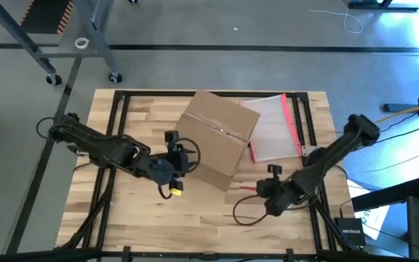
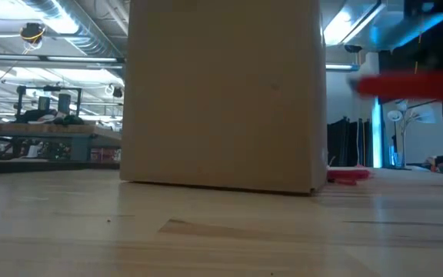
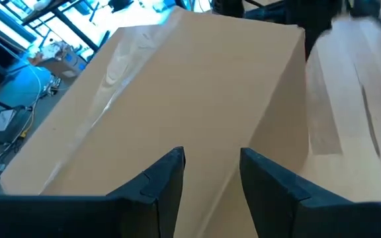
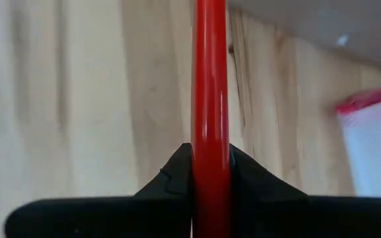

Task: Unpack boxes
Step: Open the cardboard box using the utility knife

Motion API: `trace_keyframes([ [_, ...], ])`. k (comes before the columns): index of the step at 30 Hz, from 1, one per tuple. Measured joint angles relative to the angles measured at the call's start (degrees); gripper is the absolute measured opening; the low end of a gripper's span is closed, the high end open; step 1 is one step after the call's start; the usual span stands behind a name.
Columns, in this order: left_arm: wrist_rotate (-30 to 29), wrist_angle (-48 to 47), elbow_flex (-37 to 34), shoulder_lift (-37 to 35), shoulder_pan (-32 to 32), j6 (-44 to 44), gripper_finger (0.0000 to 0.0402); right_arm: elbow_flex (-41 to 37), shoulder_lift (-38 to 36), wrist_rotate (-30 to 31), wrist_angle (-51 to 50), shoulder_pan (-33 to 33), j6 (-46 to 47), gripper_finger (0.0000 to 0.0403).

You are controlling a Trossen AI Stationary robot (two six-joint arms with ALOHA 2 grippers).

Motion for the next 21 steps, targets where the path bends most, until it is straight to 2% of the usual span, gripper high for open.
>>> trace_keyframes([
  [8,0.0,0.1,0.0,0.0,0.0,-0.4,0.0141,-5.1,7.1,0.6,8.5,0.0,1.1,0.0062],
  [15,0.0,0.4,0.0,0.0,0.0,-0.4,0.0141,-6.3,8.2,0.8,11.0,-0.3,4.0,0.0078],
  [21,0.0,0.4,0.0,0.0,0.0,-0.5,0.0141,-6.2,8.1,-1.5,10.2,-0.5,5.2,0.0129],
])
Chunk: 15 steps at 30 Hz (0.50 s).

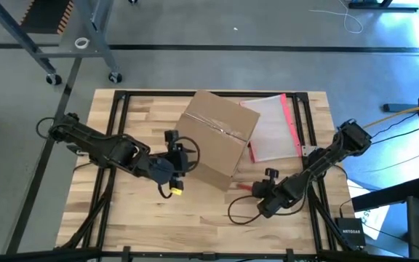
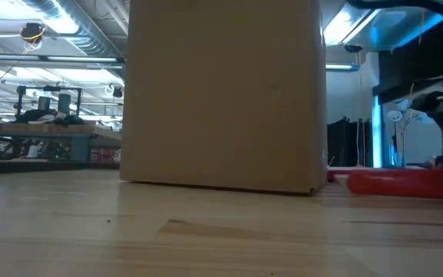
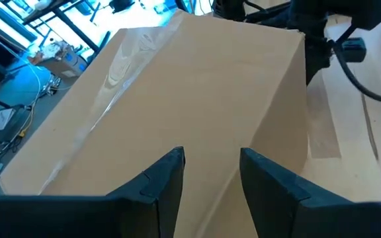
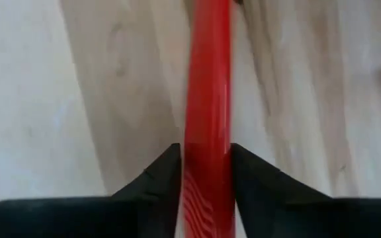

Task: Unpack boxes
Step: Open the cardboard box using the utility knife

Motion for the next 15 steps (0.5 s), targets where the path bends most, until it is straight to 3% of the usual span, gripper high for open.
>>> trace_keyframes([
  [5,0.0,0.0,0.0,0.0,0.0,-0.1,0.0141,3.8,-3.4,-5.5,-5.9,0.3,-0.3,0.0177],
  [9,0.0,-0.4,0.0,-1.0,-0.6,-1.0,0.0141,10.0,-9.9,-6.4,-11.6,1.7,-0.4,0.0198],
  [12,0.0,-1.4,0.0,-3.0,-0.7,-2.1,0.0141,14.4,-15.2,-3.9,-14.1,1.6,-0.3,0.0204],
  [15,0.0,-4.8,0.0,-5.7,-0.7,-4.7,0.0141,18.3,-20.2,5.1,-13.8,1.1,-0.3,0.0204],
])
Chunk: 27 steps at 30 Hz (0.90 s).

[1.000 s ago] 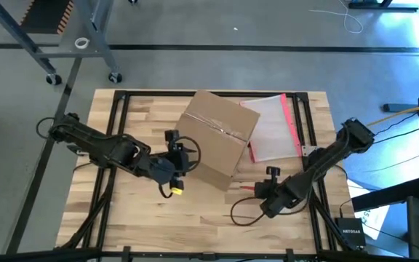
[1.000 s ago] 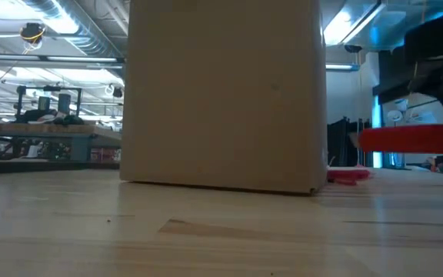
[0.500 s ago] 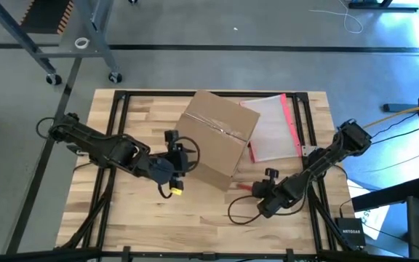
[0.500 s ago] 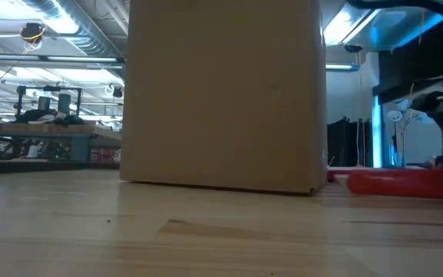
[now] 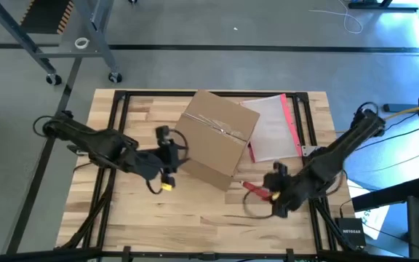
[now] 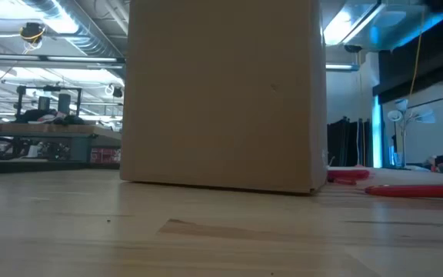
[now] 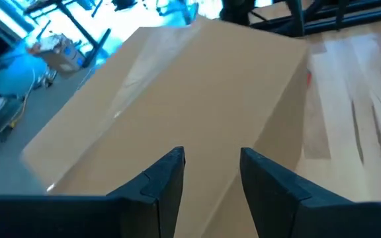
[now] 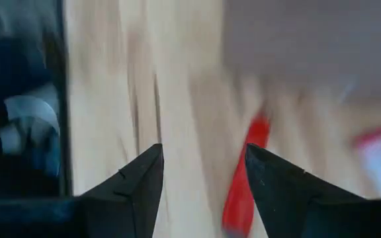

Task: Unpack boxes
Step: Open the cardboard box using the utility knife

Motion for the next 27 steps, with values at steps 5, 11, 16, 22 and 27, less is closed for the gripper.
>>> trace_keyframes([
  [5,0.0,-6.0,0.0,-4.6,2.3,-5.0,0.0141,3.5,-6.8,15.5,2.3,-3.2,0.4,0.0199],
  [11,-0.1,-11.8,0.0,-7.1,6.5,-8.2,0.0141,3.6,-8.4,14.4,8.7,-13.0,-1.6,0.0197],
  [16,0.8,-10.7,-1.0,-6.8,7.7,-6.7,0.0141,3.5,-6.2,9.1,12.4,-21.2,-3.3,0.0197],
  [22,0.9,-8.1,-5.0,-6.6,7.2,-8.1,0.0141,3.5,-4.5,2.8,14.0,-26.8,-5.7,0.0197],
  [27,1.3,-4.4,-7.5,-6.6,6.7,-8.1,0.0141,3.5,-3.3,2.4,17.3,-27.4,-9.8,0.0163],
])
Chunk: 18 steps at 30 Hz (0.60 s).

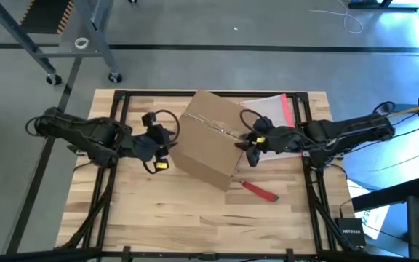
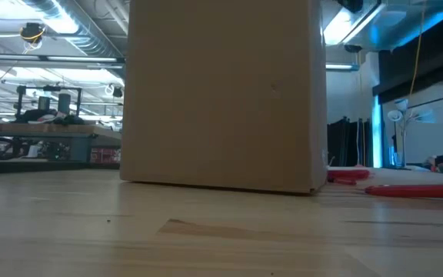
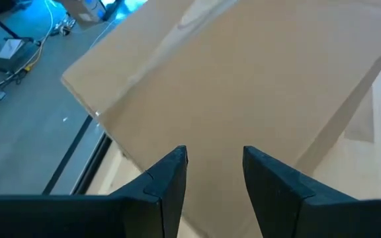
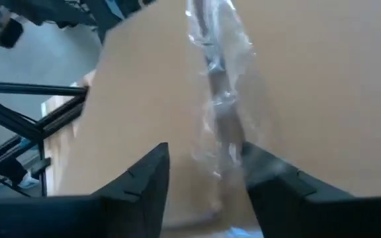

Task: Unpack boxes
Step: Open the cardboard box using the utility knife

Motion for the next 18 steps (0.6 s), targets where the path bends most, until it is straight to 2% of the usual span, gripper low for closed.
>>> trace_keyframes([
  [7,0.0,4.0,-0.2,-0.4,-0.8,1.7,0.0141,0.4,1.3,-2.4,2.4,0.0,-4.3,0.0017],
  [10,0.0,7.6,0.1,-1.9,-0.9,1.8,0.0141,2.4,1.4,-2.5,1.4,0.1,-7.8,0.0014],
  [18,-0.1,19.9,1.3,-7.7,-0.2,4.8,0.0141,9.6,1.4,-2.0,-0.3,1.0,-24.3,0.0002],
])
